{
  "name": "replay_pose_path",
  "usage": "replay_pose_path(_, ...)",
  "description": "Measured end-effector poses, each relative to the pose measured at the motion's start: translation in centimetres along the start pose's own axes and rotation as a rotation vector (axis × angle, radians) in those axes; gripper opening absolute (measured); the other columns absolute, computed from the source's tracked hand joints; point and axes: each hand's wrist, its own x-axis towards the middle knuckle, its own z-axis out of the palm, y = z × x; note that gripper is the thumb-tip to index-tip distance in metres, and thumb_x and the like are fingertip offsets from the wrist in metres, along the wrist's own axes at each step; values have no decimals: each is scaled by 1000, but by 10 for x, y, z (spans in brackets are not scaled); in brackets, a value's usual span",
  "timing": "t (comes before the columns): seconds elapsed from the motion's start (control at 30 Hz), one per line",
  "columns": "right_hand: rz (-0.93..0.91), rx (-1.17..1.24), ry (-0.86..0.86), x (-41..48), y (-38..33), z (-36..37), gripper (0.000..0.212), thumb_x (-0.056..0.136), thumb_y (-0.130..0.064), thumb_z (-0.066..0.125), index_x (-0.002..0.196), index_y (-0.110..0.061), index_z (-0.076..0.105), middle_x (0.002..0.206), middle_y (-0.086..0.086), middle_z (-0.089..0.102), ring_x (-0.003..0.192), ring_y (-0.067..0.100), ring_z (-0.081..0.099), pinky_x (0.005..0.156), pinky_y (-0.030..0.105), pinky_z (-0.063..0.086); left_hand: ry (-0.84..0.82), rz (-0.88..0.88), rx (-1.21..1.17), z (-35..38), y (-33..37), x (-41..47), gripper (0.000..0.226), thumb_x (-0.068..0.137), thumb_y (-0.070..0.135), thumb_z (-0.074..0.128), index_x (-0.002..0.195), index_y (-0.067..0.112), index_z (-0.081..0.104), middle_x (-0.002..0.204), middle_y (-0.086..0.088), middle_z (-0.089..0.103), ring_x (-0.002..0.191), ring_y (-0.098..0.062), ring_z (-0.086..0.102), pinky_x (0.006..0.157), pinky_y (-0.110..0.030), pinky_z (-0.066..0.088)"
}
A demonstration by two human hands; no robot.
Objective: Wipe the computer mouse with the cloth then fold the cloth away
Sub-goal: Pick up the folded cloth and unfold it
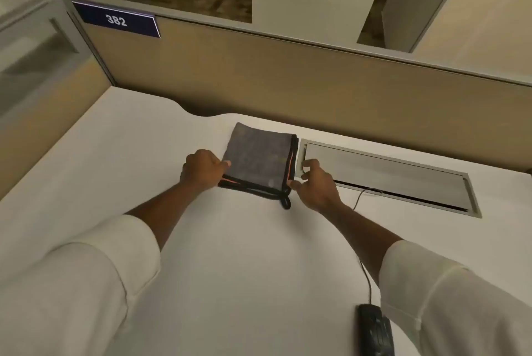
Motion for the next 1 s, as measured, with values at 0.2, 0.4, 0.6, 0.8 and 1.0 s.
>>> replay_pose_path(0.2,162,214,-47,35,-15,13,66,90,-32,80,142,-13,43,123,7,64,104,27,64,78,35,52,-71,-184,-202,18,12,34,44,99,45,71,86,5,61,86,-12,63,82,-26,64,75,-37,49)
replay_pose_path(0.4,267,224,40,56,-23,30,43,90,-32,81,108,-17,45,94,-2,53,90,21,58,74,32,51,-113,-232,-205,26,7,54,45,96,42,76,108,-2,71,110,-15,73,103,-33,71,87,-39,60)
replay_pose_path(0.6,323,307,64,64,-17,39,18,91,-22,78,91,-9,65,97,11,72,83,24,70,80,37,63,-265,-328,-477,25,2,43,22,91,15,73,108,3,69,109,-16,75,92,-29,71,87,-45,63)
replay_pose_path(0.8,455,665,-19,50,2,24,16,80,0,76,94,-5,69,102,15,73,92,31,71,69,36,62,-269,-386,-769,17,-14,22,31,78,0,70,109,-3,74,115,-18,76,101,-33,73,78,-41,62)
replay_pose_path(1.0,520,1089,-231,0,21,-1,63,58,11,73,120,9,65,123,24,72,112,42,71,92,51,62,-327,-377,-972,5,-12,-41,26,51,2,68,77,3,68,82,-12,65,79,-23,60,69,-31,49)
